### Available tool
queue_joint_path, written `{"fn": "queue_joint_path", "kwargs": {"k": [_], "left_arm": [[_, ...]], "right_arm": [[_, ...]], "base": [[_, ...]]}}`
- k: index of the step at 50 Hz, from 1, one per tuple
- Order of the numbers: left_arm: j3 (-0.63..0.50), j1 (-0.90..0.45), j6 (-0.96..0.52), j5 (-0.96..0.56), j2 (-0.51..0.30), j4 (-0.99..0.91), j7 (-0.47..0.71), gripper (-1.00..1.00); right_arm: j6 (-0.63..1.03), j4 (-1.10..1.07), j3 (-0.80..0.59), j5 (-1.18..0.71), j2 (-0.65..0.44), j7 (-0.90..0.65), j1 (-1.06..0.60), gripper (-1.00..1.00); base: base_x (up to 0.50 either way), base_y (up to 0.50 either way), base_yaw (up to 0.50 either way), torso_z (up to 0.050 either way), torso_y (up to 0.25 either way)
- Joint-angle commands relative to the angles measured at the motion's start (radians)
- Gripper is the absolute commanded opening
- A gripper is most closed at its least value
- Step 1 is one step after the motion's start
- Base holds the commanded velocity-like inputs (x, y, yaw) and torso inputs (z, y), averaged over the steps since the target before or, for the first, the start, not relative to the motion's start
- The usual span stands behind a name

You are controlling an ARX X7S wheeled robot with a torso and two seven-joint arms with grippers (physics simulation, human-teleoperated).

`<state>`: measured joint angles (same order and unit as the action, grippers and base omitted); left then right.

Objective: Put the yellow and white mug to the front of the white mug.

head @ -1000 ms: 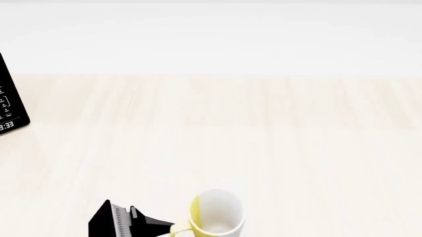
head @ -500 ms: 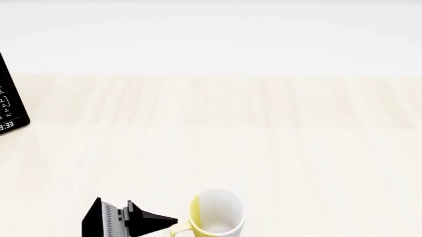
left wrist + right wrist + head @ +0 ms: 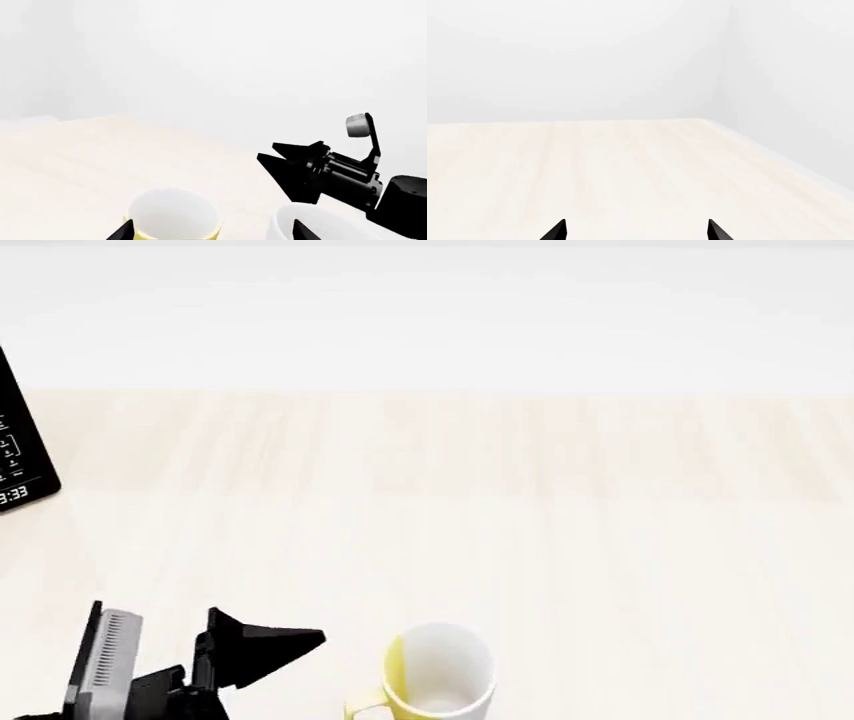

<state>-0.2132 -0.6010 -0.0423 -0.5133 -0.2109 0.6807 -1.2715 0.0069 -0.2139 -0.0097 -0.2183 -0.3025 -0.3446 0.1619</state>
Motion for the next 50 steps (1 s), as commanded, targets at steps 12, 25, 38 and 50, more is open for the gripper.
{"fn": "queue_joint_path", "kwargs": {"k": [12, 25, 38, 50], "left_arm": [[0.182, 0.229, -0.127, -0.224, -0.087, -0.453, 0.156, 1.0], [0.292, 0.359, 0.068, -0.126, 0.011, -0.524, 0.414, 1.0], [0.408, 0.505, 0.265, -0.054, 0.146, -0.661, 0.665, 1.0], [0.389, 0.626, 0.445, 0.003, 0.198, -0.759, 0.744, 1.0]], "right_arm": [[0.0, -0.006, -0.002, -0.004, -0.004, -0.012, 0.002, 1.0], [-0.004, 0.006, -0.014, -0.001, -0.004, -0.012, -0.003, 1.0], [0.005, -0.005, -0.032, 0.019, -0.01, -0.019, -0.009, 1.0], [-0.012, -0.111, -0.003, 0.046, -0.031, -0.057, 0.039, 1.0]], "base": [[0.0, 0.0, 0.0, 0.0, 0.0], [0.0, 0.0, 0.0, 0.0, 0.0], [0.0, 0.0, 0.0, 0.0, 0.0], [0.0, 0.0, 0.0, 0.0, 0.0]]}}
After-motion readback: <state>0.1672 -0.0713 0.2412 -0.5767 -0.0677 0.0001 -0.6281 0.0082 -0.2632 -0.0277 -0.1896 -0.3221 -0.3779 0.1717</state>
